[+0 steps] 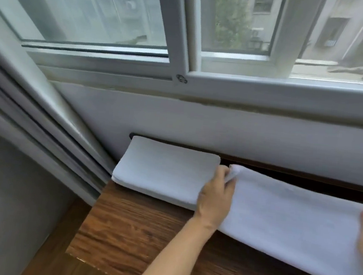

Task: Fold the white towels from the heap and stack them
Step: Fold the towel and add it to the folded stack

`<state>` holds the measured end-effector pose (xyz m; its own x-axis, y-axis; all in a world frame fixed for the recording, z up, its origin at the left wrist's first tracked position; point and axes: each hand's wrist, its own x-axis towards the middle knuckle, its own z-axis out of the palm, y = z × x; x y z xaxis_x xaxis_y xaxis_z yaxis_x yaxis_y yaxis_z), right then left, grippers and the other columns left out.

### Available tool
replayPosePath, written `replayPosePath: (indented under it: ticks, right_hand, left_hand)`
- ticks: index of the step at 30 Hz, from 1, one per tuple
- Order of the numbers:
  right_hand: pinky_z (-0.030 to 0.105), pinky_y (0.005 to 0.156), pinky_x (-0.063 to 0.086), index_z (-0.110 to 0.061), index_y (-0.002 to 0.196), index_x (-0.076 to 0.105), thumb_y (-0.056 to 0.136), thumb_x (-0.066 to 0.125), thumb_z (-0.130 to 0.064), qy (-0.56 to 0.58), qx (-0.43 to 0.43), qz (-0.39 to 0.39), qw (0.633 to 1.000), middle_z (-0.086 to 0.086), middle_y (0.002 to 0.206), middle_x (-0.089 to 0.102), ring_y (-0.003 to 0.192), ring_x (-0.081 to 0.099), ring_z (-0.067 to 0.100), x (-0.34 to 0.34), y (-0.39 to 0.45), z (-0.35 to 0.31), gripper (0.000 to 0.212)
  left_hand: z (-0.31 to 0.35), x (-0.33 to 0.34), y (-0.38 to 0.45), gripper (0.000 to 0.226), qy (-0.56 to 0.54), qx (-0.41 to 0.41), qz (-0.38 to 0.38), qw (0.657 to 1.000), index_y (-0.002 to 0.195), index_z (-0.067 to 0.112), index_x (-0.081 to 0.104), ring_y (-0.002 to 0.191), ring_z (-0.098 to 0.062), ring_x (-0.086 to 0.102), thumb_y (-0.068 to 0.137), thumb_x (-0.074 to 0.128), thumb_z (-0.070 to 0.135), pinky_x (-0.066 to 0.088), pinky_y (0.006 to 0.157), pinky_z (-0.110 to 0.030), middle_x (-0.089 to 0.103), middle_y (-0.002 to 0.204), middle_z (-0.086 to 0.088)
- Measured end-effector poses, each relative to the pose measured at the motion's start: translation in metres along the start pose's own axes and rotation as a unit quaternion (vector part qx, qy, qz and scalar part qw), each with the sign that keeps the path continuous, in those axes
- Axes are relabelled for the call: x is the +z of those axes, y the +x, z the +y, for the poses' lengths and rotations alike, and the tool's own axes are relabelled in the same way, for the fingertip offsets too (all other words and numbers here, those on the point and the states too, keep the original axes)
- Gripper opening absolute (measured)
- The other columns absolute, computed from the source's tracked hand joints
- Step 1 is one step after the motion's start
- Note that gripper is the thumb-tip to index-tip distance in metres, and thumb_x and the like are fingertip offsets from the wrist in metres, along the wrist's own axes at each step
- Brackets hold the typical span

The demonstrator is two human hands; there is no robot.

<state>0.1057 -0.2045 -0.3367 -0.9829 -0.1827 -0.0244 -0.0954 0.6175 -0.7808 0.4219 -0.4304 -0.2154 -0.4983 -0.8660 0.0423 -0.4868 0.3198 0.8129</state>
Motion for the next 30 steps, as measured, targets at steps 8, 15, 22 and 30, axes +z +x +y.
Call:
replayPosePath:
  ticks: [8,15,22,30]
  right_hand:
    - [0.038,0.06,0.038,-0.009,0.081,0.05,0.108,0.045,-0.038,0.119,-0.09,-0.194,0.97,0.008,0.075,0.056,0.067,0.05,0.023,0.074,-0.175,-0.268,0.039]
    - [0.04,0.068,0.045,-0.009,0.096,0.057,0.107,0.047,-0.041,0.128,-0.065,-0.236,0.961,0.007,0.086,0.064,0.077,0.059,0.023,0.169,-0.203,-0.3,0.036]
    - [0.032,0.069,0.04,-0.007,0.102,0.058,0.108,0.048,-0.034,0.124,-0.058,-0.222,0.965,0.001,0.087,0.063,0.079,0.058,0.02,0.191,-0.208,-0.289,0.03]
    - [0.029,0.074,0.043,-0.013,0.106,0.059,0.108,0.047,-0.034,0.134,-0.048,-0.227,0.963,-0.004,0.092,0.064,0.079,0.058,0.008,0.185,-0.205,-0.285,0.024]
  left_hand:
    - [-0.082,-0.194,0.068,0.027,0.039,-0.06,0.089,0.993,0.102,0.021,0.049,0.079,-0.02,0.059,0.103,0.052,0.048,0.043,0.071,-0.042,0.062,0.085,0.001]
    - [-0.155,-0.245,0.099,0.029,0.048,-0.108,0.089,0.989,0.101,0.023,0.047,0.076,-0.029,0.061,0.102,0.05,0.051,0.049,0.068,-0.046,0.064,0.084,-0.008]
    - [-0.18,-0.233,0.105,0.025,0.043,-0.12,0.071,0.989,0.107,0.019,0.05,0.078,-0.028,0.062,0.104,0.049,0.044,0.046,0.066,-0.04,0.064,0.085,-0.006]
    - [-0.179,-0.226,0.102,0.026,0.038,-0.13,0.06,0.989,0.115,0.021,0.048,0.084,-0.023,0.061,0.104,0.048,0.045,0.05,0.074,-0.044,0.061,0.091,0.003]
